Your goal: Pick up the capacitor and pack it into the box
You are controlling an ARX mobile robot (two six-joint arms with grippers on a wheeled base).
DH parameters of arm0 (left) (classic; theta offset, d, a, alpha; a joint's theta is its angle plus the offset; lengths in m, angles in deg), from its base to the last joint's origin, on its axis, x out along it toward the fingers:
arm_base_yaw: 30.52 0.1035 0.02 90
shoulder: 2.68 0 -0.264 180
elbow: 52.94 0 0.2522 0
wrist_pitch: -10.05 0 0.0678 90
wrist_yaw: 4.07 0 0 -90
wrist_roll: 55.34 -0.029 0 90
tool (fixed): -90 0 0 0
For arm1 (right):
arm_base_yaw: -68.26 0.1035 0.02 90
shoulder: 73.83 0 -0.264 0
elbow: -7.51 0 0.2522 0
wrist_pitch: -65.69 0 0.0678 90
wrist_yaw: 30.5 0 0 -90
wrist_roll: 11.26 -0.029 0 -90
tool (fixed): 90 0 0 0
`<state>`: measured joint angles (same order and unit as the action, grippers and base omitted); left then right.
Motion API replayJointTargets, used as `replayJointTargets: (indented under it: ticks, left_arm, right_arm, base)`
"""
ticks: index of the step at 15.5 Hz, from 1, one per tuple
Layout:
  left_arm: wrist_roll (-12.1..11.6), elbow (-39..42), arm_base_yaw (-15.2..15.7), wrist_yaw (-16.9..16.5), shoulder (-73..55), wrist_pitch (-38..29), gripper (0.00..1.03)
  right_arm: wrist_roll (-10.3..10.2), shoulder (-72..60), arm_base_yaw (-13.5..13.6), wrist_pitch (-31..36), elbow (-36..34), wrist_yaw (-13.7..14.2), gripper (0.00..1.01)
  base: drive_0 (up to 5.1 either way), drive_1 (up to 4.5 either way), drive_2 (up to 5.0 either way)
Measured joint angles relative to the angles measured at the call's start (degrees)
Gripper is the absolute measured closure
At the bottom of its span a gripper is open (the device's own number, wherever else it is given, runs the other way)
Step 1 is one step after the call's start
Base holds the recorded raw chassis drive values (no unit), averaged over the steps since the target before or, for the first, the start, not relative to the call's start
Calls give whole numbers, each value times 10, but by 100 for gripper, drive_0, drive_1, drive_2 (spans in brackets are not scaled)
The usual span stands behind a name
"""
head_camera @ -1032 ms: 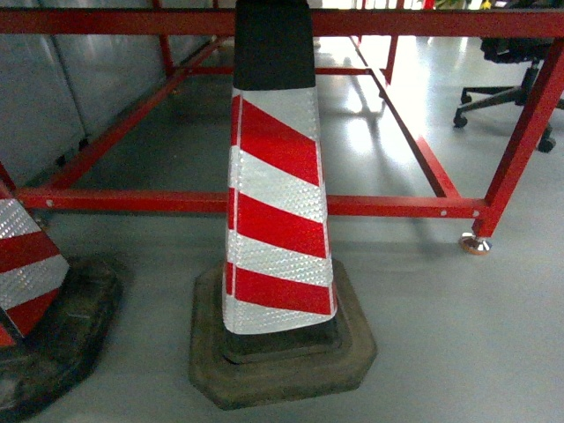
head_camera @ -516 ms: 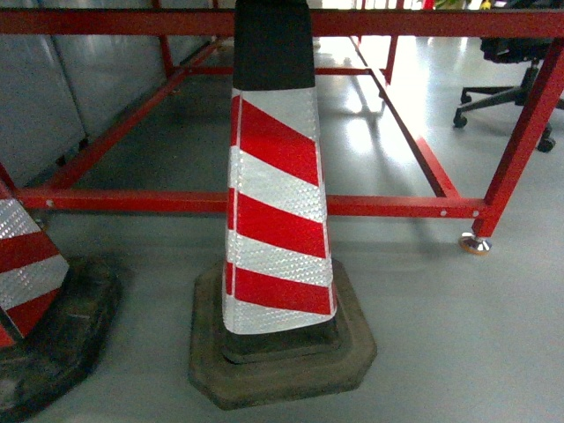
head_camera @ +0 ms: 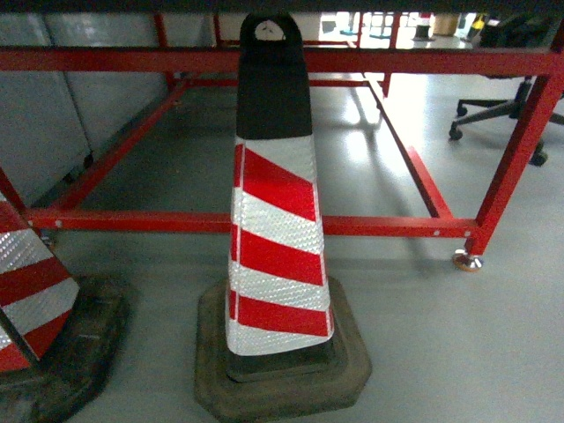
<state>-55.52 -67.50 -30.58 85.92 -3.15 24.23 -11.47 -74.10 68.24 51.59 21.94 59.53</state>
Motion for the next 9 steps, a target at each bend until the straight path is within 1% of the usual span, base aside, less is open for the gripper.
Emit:
replayJointTargets:
  ticks: [9]
  left_arm:
    - [1,0,0,1,0,0,60]
  right_arm:
    - [1,0,0,0,0,-1,3]
  base:
    - [0,0,0]
